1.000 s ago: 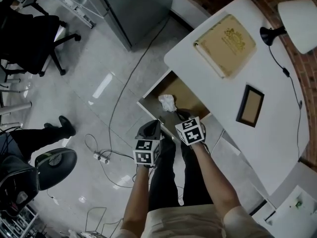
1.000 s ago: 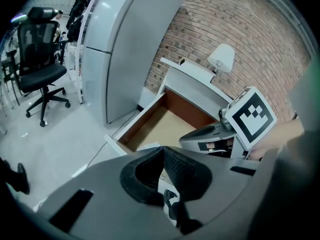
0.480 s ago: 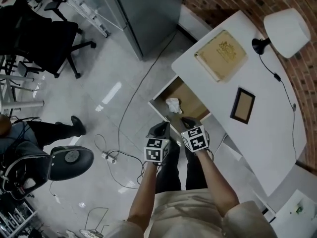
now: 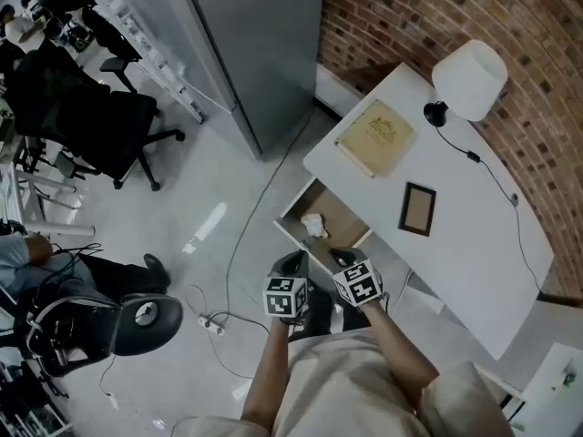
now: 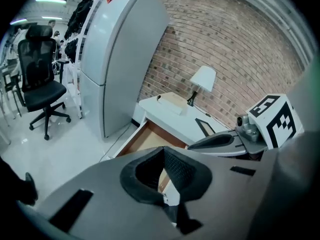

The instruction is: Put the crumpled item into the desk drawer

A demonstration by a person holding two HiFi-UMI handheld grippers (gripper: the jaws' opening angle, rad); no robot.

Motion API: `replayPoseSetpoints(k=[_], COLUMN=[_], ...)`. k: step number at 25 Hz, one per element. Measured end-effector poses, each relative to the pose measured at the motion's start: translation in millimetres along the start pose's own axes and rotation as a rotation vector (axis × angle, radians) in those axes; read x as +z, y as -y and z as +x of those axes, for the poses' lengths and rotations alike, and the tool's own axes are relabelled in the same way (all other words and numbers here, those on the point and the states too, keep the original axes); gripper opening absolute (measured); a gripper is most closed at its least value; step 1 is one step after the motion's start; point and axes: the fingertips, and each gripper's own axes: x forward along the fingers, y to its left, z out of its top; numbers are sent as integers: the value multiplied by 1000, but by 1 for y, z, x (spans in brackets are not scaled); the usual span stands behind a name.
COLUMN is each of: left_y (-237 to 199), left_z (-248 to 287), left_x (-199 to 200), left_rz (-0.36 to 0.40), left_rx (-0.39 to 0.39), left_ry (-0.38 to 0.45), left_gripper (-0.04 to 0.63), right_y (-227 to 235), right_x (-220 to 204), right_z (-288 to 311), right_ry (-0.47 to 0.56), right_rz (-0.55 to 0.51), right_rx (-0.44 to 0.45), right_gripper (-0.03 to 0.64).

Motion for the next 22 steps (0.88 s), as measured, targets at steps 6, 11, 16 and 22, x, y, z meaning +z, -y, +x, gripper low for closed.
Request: replayPoseSetpoints(k=[6, 11, 16, 22], left_y=[10, 25, 23, 9], left_z=[-28, -39, -56, -67], left_x=[12, 13, 9, 4], left_rz=[11, 50, 86, 78], left_rx=[13, -20, 1, 30], left_ry=[24, 32, 18, 34], left_gripper=[15, 15, 15, 15], right_y=[-13, -30, -47, -53], right_x=[22, 25, 29, 28], right_z=[-38, -47, -38, -32], right_ry=[109, 139, 128, 132], right_rz=[18, -1, -25, -40], right_rx=[-3, 38, 74, 74], right_gripper=[43, 43, 43, 43])
